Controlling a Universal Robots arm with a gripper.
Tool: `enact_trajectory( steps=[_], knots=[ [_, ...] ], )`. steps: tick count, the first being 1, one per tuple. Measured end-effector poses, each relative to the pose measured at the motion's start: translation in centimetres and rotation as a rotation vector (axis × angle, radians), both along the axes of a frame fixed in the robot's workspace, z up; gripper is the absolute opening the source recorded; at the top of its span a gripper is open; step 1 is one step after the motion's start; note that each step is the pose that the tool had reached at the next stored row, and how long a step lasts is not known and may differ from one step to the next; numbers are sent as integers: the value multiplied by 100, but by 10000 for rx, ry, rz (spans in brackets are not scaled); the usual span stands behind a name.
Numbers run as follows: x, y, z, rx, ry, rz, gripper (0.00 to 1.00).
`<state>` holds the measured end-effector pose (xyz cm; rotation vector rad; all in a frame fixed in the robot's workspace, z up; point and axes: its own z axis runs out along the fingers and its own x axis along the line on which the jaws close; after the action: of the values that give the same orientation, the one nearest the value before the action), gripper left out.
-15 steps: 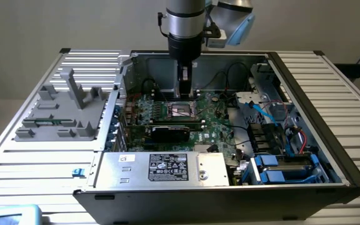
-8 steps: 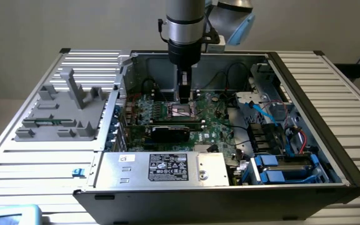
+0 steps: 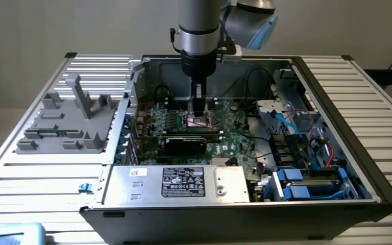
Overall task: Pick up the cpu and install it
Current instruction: 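Place the cpu into insertion slot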
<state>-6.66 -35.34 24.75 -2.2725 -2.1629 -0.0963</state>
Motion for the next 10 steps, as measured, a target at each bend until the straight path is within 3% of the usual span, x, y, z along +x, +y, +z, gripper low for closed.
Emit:
enact_trajectory(
  steps=[3,5,8,10],
  knots=[
    [-13,2,-14,-8,-72,20,55],
    [-14,3,-16,-39,-83,24,55],
    [-14,3,-16,-43,-86,25,55],
    [-21,4,-20,-47,-120,22,55]
  ],
)
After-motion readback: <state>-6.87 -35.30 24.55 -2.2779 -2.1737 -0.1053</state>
